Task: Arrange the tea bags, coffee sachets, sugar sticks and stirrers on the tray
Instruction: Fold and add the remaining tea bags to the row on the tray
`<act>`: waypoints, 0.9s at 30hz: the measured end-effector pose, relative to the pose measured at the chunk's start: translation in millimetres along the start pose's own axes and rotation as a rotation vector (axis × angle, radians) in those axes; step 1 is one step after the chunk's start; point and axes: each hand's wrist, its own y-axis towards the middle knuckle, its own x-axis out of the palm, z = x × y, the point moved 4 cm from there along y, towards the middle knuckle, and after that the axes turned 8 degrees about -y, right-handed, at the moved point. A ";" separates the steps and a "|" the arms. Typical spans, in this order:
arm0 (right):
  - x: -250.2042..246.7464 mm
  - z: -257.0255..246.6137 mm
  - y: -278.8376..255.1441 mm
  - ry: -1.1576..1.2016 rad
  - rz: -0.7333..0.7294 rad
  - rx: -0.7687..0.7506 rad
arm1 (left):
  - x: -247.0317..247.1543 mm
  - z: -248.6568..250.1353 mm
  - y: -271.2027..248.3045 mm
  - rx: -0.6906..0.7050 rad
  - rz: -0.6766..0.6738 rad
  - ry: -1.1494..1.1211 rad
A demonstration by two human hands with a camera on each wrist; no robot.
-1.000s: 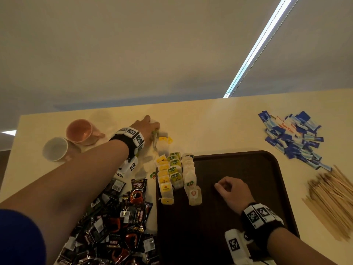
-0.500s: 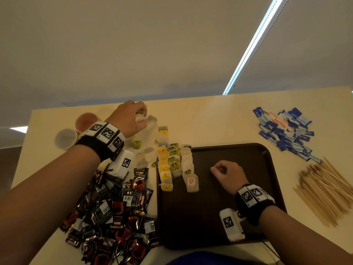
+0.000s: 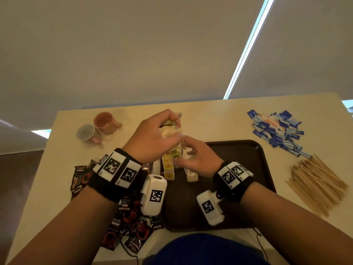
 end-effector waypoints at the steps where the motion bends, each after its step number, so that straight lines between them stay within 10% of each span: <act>1: 1.1 -4.4 -2.0 0.008 -0.019 -0.008 | 1.4 7.1 -4.3 0.014 0.005 -0.043; 9: 17.0 -0.3 -24.7 0.795 -0.161 0.186 | 10.6 10.3 -13.2 0.017 0.058 -0.102; 14: 6.7 -10.9 -24.2 1.368 -0.169 0.216 | 26.4 -6.2 -16.2 -0.068 -0.191 0.019; 19: 7.2 -11.3 -16.7 1.314 -0.072 0.333 | 42.6 -18.1 -17.3 -0.030 -0.387 0.289; 27: 4.8 7.3 -11.4 1.140 0.179 0.329 | 43.5 -41.4 -27.7 -0.052 -0.064 0.265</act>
